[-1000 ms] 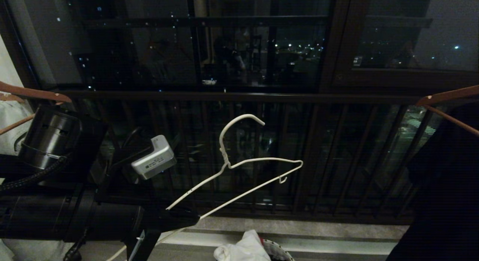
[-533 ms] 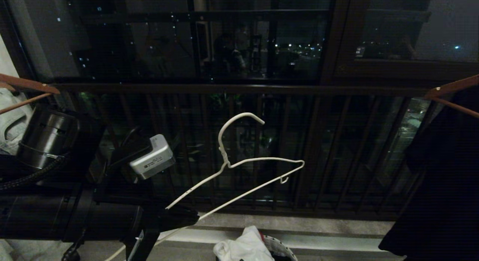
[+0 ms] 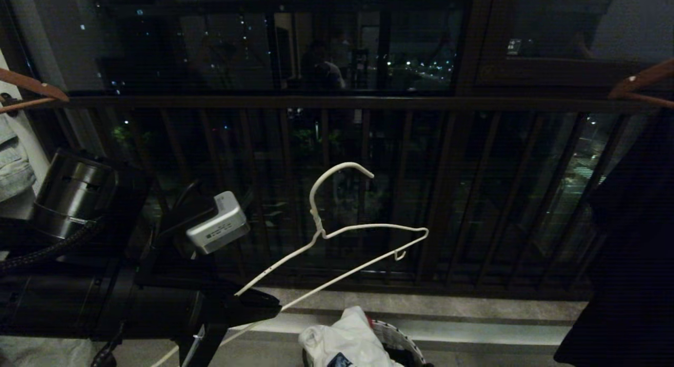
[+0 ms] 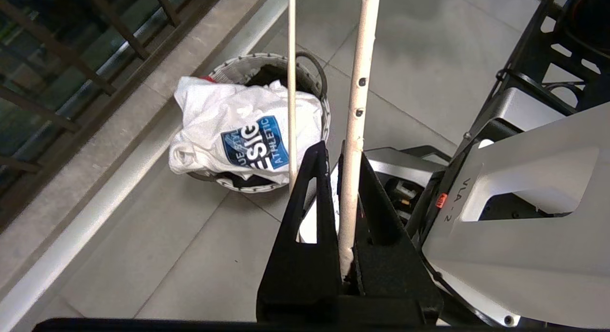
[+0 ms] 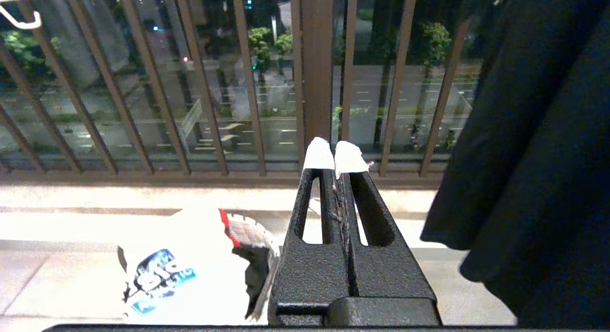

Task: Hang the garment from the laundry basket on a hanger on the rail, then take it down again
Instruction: Pick up clothes from the basket

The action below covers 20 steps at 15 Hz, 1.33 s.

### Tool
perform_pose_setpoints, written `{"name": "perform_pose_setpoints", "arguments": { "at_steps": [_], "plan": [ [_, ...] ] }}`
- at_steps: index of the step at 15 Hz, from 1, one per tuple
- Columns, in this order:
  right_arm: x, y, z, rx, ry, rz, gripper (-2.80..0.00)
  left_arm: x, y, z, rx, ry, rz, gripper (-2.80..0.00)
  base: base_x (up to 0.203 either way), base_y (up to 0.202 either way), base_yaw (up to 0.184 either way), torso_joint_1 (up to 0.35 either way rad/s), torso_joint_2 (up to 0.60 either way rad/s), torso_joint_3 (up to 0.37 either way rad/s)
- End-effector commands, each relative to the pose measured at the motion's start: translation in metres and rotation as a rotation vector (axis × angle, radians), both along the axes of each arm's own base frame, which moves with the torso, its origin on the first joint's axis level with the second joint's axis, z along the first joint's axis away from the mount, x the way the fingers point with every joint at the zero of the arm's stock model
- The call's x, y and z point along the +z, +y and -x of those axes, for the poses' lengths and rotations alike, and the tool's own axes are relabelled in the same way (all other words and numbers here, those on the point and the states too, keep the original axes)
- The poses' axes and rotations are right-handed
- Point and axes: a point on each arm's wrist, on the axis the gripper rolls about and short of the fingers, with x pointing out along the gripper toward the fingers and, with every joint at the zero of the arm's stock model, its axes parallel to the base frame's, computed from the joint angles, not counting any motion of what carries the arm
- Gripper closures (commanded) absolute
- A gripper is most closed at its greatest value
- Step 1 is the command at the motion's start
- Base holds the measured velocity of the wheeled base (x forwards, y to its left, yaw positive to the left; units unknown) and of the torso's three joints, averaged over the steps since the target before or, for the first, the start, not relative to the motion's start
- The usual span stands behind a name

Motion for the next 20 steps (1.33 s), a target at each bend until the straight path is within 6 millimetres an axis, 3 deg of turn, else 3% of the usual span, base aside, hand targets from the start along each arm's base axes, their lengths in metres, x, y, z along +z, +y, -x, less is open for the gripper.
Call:
{"name": "perform_pose_setpoints", "arguments": {
  "at_steps": [1,20],
  "plan": [
    [0.0001,0.0000,-0.0001,0.001,0.001,0.000,0.00,-0.0010,-0.0007,-0.0009,-0.003,0.005,-0.002,0.00,0.000,0.000,0.000,-0.227,0.55,0.314],
    [0.0001,0.0000,-0.0001,0.001,0.001,0.000,0.00,-0.0021,-0.0003,-0.0003,-0.021,-0.016,-0.017,0.00,0.000,0.000,0.000,-0.169,0.49,0.315]
  ]
}}
